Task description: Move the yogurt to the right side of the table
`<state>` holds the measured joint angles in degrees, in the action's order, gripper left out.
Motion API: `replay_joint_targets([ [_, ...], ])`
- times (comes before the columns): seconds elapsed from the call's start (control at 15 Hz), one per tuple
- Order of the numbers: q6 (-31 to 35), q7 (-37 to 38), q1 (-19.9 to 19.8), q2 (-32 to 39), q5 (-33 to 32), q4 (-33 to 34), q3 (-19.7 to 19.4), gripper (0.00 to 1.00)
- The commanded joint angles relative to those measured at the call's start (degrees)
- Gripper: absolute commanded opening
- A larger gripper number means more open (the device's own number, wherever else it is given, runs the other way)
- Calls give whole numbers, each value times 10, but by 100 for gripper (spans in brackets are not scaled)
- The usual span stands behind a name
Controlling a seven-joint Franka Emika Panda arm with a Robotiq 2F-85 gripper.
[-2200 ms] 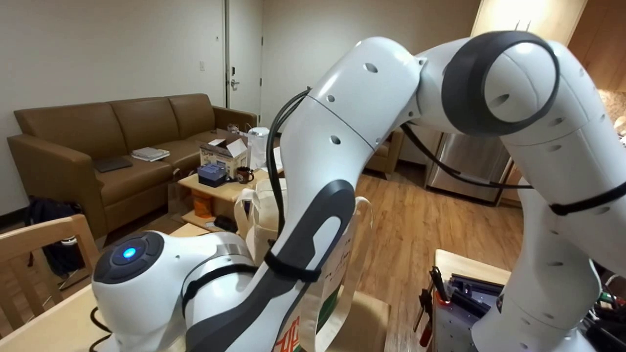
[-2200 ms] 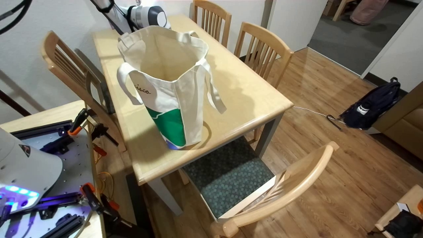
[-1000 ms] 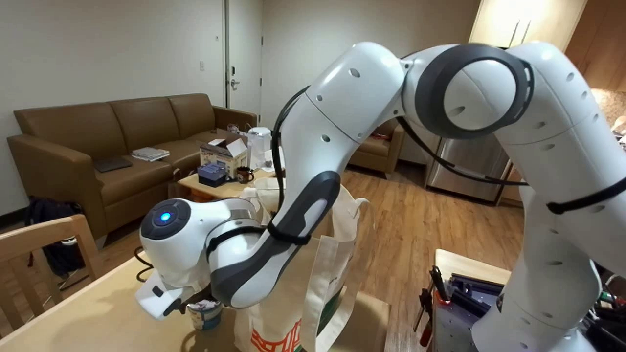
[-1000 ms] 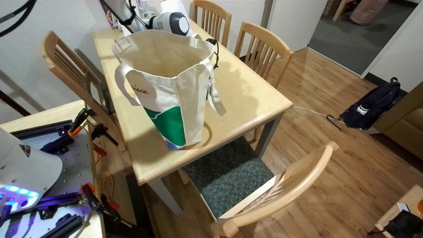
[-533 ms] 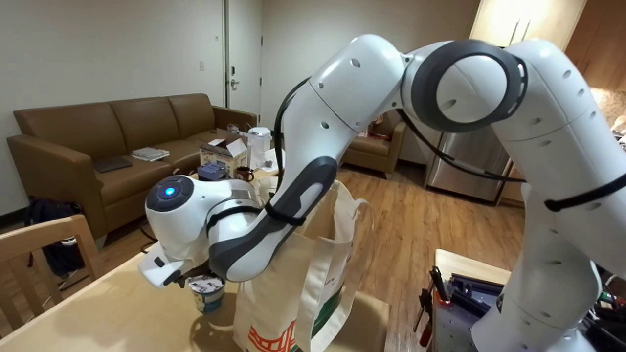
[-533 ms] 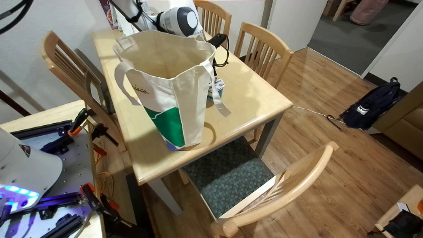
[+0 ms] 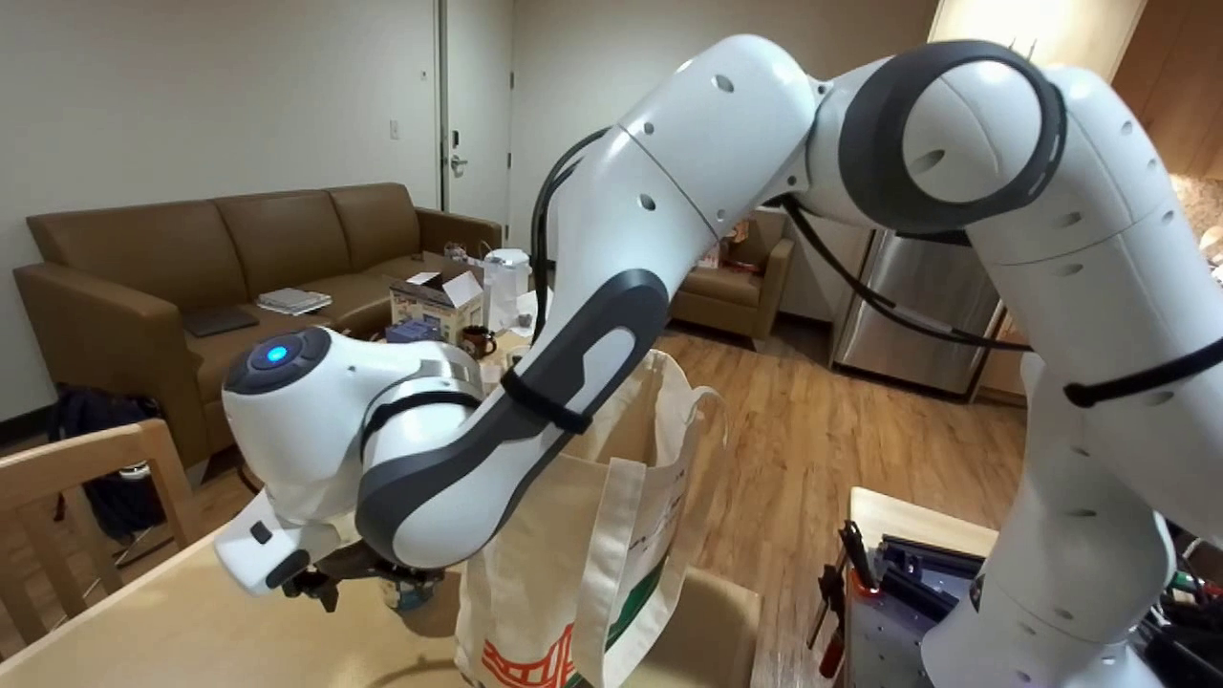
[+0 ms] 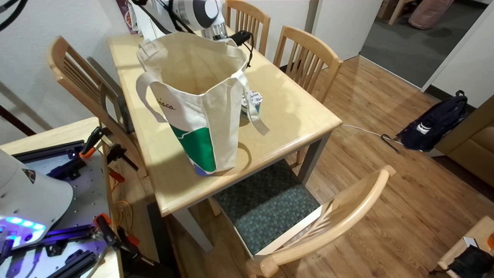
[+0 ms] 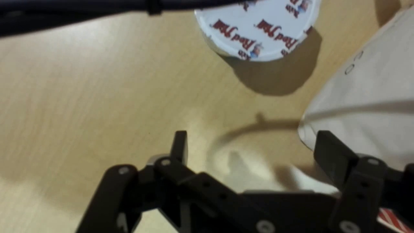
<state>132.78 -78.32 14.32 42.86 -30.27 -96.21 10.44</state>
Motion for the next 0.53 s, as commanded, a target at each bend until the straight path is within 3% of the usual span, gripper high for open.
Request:
replay_joint_targets([
  [0.0, -47, -58, -26, -39, 68, -4, 35, 100],
  [0.47, -102, -115, -39, -134, 135, 6, 46, 100],
])
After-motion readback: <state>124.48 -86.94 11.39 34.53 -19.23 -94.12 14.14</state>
